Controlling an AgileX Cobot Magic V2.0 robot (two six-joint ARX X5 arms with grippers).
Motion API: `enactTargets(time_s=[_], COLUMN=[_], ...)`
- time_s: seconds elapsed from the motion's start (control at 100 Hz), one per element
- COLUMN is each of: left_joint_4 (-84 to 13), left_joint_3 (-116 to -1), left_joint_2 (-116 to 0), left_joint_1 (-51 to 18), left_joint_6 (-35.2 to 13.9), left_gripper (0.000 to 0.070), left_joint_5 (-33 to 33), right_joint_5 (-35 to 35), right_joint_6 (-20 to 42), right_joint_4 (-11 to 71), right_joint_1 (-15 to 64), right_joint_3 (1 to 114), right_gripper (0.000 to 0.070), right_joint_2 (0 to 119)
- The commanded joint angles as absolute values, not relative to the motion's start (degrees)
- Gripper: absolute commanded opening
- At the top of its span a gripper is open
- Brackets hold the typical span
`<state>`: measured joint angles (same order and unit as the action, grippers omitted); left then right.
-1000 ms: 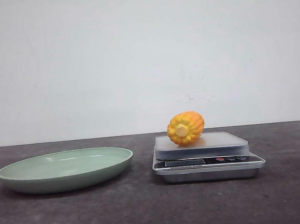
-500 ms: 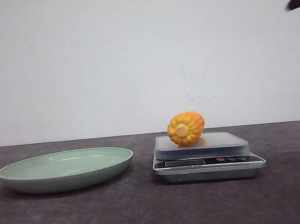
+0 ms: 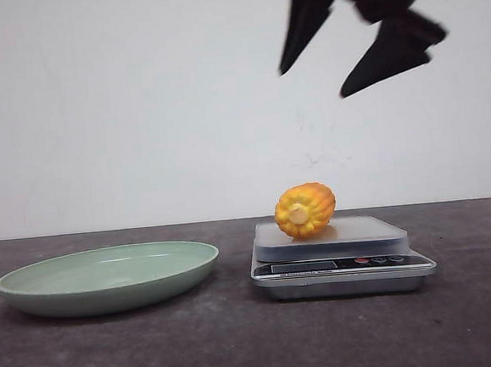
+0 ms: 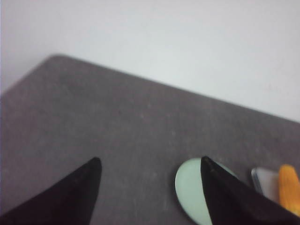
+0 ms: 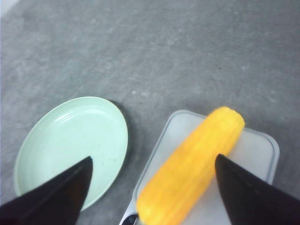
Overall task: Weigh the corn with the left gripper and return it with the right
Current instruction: 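Lower the right gripper onto the corn on the scale and close it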
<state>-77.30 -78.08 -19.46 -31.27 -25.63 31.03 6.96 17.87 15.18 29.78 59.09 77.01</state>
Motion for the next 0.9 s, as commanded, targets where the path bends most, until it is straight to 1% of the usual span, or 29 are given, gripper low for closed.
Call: enactTargets(time_s=[0.0,0.18,0.27,0.45,0.55,0.59,0.65,0.73,0.83,0.89], left_joint_4=[-77.3,-77.3,-77.1,-76.9,-76.9,-76.9,-76.9,-77.0,-76.9,-76.9], left_joint_3=[-77.4,-71.8,-69.1,-65.3,-64.9,-64.9,-64.9,-64.9,-64.9,-64.9], left_joint_2=[-19.3,-18.4,-18.4,-18.4,-18.4,-18.4,-18.4,-18.4,-18.4,-18.4], left_joint_1=[-31.5,-31.5,-31.5,-31.5,-31.5,-31.5,-31.5,-31.5,-31.5,-31.5], left_joint_6=[-26.8,-26.7,-27.9,-28.2,-28.2,-28.2,-28.1,-28.1,-28.1,-27.9], left_gripper=[0.0393,0.0393,0.0393,0.0393,0.0393,0.0393,0.0393,0.0393,0.0393,0.0393], left_joint_5=[30.4,28.4,27.6,26.3,26.3,26.3,26.3,26.3,26.3,26.3], right_joint_5=[5.6,3.9,2.5,2.7,2.9,2.9,2.7,2.7,2.7,2.7], right_joint_6=[17.4,17.6,17.9,20.1,20.6,20.6,20.6,20.6,20.6,20.7], right_joint_4=[15.2,15.4,15.0,14.1,14.2,14.4,15.0,15.3,16.3,16.9], right_joint_1=[30.3,30.2,30.2,30.3,30.3,30.3,30.3,30.3,30.3,30.3], right_joint_3=[61.7,64.4,64.5,64.5,64.5,64.5,64.5,64.5,64.5,64.5], right_gripper=[0.0616,0.0615,0.0615,0.0612,0.0595,0.0564,0.0493,0.0384,0.0267,0.0173], right_joint_2=[80.9,88.8,91.8,96.4,97.7,97.9,97.9,98.0,98.0,98.0])
